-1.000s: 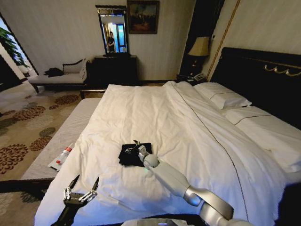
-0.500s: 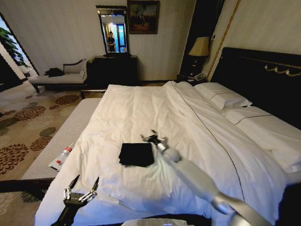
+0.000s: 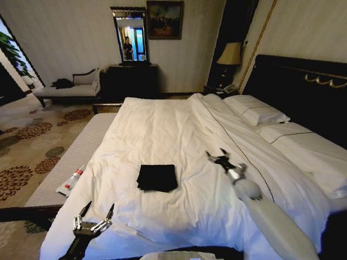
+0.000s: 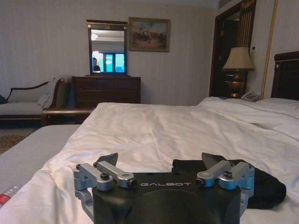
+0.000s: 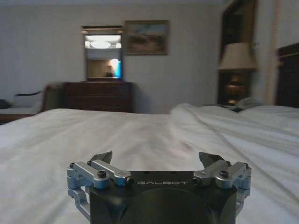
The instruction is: Fold the clothes on the bed.
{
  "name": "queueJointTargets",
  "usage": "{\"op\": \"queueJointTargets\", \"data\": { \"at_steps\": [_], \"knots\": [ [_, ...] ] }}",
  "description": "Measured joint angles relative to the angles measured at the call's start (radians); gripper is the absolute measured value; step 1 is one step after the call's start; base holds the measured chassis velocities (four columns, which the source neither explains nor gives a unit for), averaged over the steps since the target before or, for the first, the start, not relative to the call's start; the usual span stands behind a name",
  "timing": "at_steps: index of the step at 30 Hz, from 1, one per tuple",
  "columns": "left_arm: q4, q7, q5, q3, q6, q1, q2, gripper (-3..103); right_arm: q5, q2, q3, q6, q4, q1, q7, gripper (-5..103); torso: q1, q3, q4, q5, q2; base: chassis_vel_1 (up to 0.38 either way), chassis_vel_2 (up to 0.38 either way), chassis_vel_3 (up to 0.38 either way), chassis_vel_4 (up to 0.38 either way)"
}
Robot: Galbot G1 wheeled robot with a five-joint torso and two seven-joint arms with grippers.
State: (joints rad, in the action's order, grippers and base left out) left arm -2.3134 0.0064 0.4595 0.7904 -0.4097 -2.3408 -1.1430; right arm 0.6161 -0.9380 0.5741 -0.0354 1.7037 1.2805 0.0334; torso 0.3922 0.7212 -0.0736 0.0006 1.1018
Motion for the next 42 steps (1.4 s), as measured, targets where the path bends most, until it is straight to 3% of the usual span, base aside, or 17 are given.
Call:
{"op": "queueJointTargets", "data": {
  "at_steps": [4, 9, 12, 22, 42],
  "knots": [
    [0.000, 0.000, 0.000, 0.000, 0.000, 0.000, 0.000, 100, -0.025, -0.034, 0.114, -0.027, 0.073, 0.118, 0.004, 100, 0.000, 0.000, 0.0001, -0.0005, 0.000, 0.000, 0.000, 0.000, 0.000],
    [0.000, 0.000, 0.000, 0.000, 0.000, 0.000, 0.000, 100, -0.050, -0.084, 0.183, -0.052, 0.145, 0.208, 0.010, 100, 0.000, 0.000, 0.0004, -0.0008, 0.000, 0.000, 0.000, 0.000, 0.000],
    [0.000, 0.000, 0.000, 0.000, 0.000, 0.000, 0.000, 100, -0.121, -0.151, 0.243, -0.109, 0.192, 0.307, 0.062, 100, 0.000, 0.000, 0.0002, -0.0006, 0.000, 0.000, 0.000, 0.000, 0.000],
    [0.000, 0.000, 0.000, 0.000, 0.000, 0.000, 0.000, 100, -0.166, -0.283, 0.307, -0.237, 0.268, 0.498, 0.146, 100, 0.000, 0.000, 0.0001, -0.0007, 0.000, 0.000, 0.000, 0.000, 0.000],
    [0.000, 0.000, 0.000, 0.000, 0.000, 0.000, 0.000, 100, -0.218, -0.329, 0.328, -0.291, 0.301, 0.571, 0.178, 100, 0.000, 0.000, 0.0002, -0.0006, 0.000, 0.000, 0.000, 0.000, 0.000]
  ]
}}
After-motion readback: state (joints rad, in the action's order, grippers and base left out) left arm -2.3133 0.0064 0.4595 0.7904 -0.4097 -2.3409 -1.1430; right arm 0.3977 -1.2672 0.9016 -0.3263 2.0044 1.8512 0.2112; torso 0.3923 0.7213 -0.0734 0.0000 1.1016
